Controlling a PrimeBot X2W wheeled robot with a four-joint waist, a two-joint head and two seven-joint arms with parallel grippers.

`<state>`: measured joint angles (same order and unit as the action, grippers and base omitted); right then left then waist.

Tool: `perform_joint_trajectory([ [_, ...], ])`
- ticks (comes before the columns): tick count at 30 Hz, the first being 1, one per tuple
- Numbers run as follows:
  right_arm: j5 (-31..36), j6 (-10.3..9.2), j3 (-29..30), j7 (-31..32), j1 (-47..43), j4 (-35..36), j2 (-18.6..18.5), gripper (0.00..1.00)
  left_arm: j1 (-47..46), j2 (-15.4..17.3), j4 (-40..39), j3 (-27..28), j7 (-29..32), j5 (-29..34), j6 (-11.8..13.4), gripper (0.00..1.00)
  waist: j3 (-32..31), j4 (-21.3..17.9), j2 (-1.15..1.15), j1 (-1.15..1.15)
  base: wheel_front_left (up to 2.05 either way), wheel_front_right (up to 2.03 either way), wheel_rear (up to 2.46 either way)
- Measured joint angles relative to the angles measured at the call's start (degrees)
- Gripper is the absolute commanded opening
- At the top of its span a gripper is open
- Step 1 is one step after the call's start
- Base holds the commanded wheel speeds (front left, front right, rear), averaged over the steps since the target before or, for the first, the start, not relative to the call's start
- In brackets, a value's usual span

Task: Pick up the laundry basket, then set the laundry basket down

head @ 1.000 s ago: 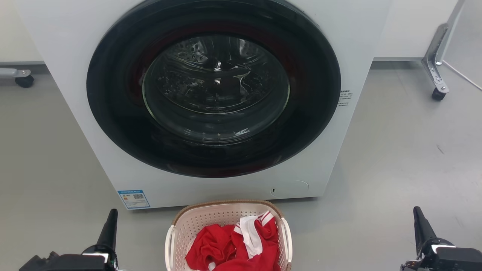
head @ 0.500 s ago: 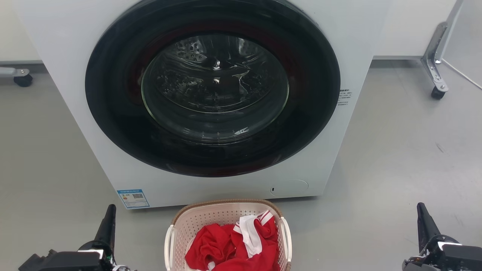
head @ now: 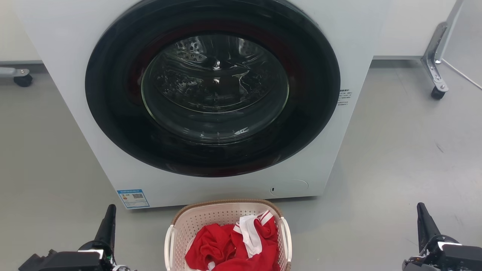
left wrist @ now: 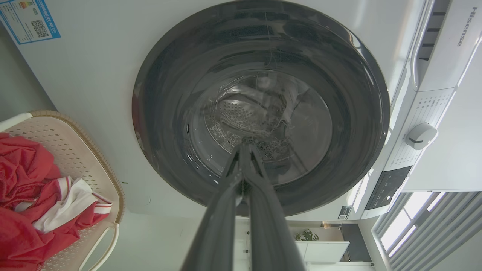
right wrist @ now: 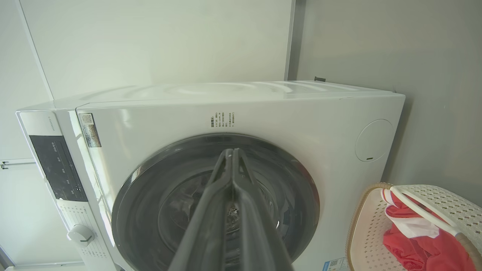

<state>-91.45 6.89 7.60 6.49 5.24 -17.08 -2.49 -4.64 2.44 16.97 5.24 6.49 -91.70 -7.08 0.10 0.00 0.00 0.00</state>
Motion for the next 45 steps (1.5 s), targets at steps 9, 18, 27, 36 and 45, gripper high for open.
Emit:
perform_joint_trajectory([
  [9,0.0,0.0,0.0,0.0,0.0,0.0,0.0,0.0,0.0,0.0,0.0,0.0,0.0,0.0,0.0,0.0,0.0,0.0,0.0,0.0,0.0,0.0,0.0],
  [18,-0.1,0.0,0.0,0.0,0.0,0.0,0.0,0.0,0.0,0.0,0.0,0.0,0.0,0.0,0.0,0.0,0.0,0.0,0.0,0.0,0.0,0.0,0.0],
  [27,-0.1,0.0,0.0,0.0,0.0,0.0,0.0,0.0,0.0,0.0,0.0,0.0,0.0,0.0,0.0,0.0,0.0,0.0,0.0,0.0,0.0,0.0,0.0],
  [36,-0.1,0.0,0.0,0.0,0.0,0.0,0.0,0.0,0.0,0.0,0.0,0.0,0.0,0.0,0.0,0.0,0.0,0.0,0.0,0.0,0.0,0.0,0.0],
  [45,-0.1,0.0,0.0,0.0,0.0,0.0,0.0,0.0,0.0,0.0,0.0,0.0,0.0,0.0,0.0,0.0,0.0,0.0,0.0,0.0,0.0,0.0,0.0],
])
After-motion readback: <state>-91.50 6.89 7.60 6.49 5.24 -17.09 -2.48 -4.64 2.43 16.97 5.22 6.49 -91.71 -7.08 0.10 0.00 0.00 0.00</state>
